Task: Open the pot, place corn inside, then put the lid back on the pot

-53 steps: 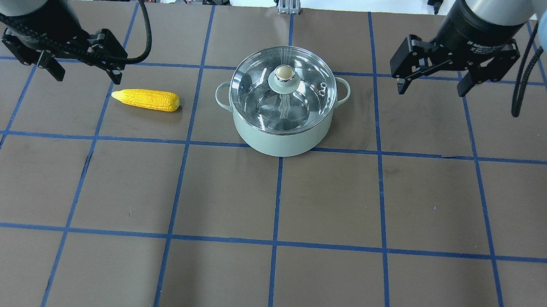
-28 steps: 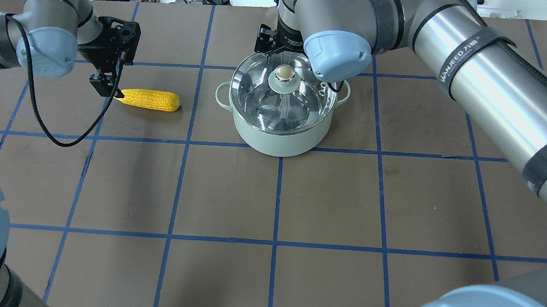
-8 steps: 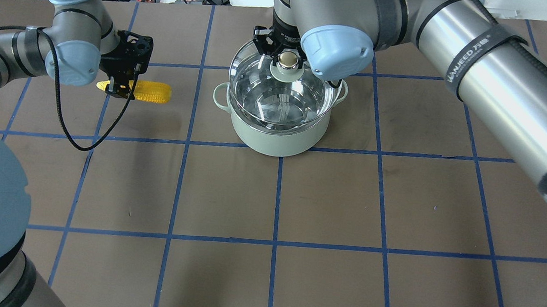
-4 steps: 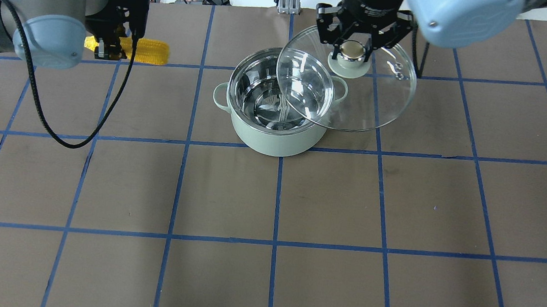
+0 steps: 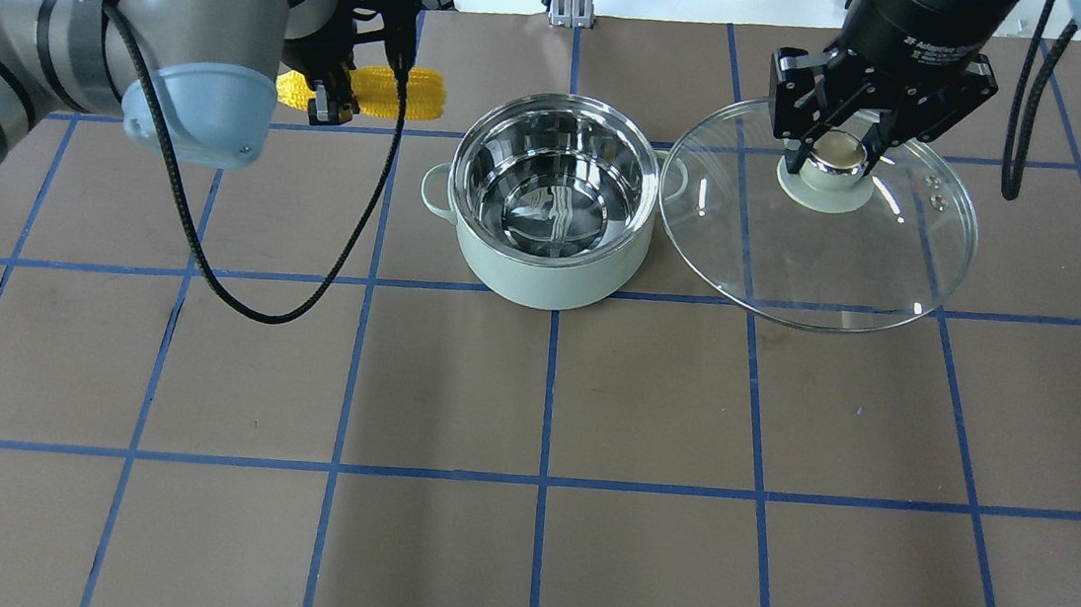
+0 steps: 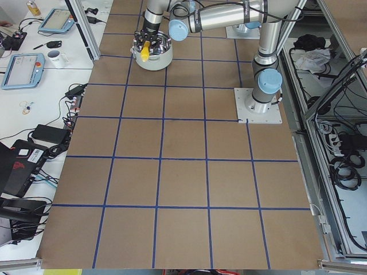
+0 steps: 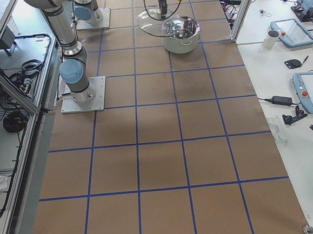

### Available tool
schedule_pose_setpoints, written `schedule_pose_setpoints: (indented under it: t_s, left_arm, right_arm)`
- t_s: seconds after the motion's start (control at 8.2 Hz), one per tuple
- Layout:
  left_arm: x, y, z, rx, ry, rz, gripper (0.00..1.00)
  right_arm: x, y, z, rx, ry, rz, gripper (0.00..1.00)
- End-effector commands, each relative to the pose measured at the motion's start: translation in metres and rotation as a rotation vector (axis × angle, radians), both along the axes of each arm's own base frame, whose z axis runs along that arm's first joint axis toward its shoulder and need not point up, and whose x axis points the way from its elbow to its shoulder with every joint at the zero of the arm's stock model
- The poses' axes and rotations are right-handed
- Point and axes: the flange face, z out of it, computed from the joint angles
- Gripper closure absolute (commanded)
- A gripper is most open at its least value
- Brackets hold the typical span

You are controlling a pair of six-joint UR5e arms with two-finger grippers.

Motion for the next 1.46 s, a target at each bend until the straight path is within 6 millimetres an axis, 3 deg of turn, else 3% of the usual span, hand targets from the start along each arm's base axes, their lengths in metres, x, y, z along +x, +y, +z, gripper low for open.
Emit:
schedule_pose_setpoints:
  t_s: [0.0,0.24,0.37,0.73,1.34]
  left_arm:
    - [-0.068,0.012,-0.017,-0.014,0.075,0.092,1.0]
    - [-0.117,0.015,-0.046,-0.016,0.128,0.085,1.0]
    - [-0.126,0.015,-0.056,-0.002,0.141,0.116,1.0]
    - [-0.159,0.006,-0.055,-0.056,0.167,0.073,1.0]
    - [-0.165,-0.008,-0.096,0.0,0.165,0.107,1.0]
  right_arm:
    - [-0.009,0.01,-0.005,0.019,0.004,0.007,0.83]
    - [-0.009,0.01,-0.006,0.022,0.005,0.007,0.82]
    - [-0.009,0.009,-0.006,0.019,0.005,0.007,0.82]
    - [-0.01,0.009,-0.006,0.018,0.008,0.007,0.82]
    - [-0.01,0.01,-0.007,0.024,0.008,0.007,0.83]
